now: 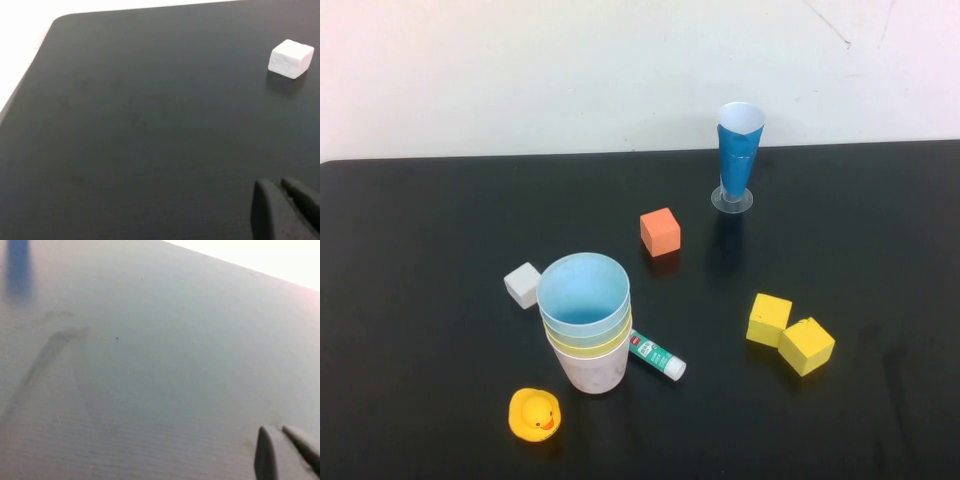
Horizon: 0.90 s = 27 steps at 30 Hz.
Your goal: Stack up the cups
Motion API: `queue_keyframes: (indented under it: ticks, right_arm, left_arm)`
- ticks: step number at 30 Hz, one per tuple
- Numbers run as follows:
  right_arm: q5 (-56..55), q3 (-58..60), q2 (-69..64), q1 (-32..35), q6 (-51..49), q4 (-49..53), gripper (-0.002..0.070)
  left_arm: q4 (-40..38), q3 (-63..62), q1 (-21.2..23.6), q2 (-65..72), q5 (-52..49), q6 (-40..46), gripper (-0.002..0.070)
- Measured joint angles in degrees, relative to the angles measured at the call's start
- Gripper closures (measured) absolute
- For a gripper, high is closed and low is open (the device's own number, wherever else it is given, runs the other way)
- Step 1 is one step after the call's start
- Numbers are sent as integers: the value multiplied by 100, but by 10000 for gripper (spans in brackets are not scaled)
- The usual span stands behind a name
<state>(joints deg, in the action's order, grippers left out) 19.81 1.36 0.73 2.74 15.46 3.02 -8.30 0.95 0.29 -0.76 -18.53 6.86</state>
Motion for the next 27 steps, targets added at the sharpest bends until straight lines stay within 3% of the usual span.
queue_keyframes:
  ticks: [13, 27]
  right_arm:
    - [0, 0, 2, 0, -1051, 0, 678]
    - [9, 0, 2, 0, -1116, 0, 678]
  left_arm:
    - [0, 0, 0, 0, 0, 0, 674]
    - [0, -10, 0, 0, 0, 0, 674]
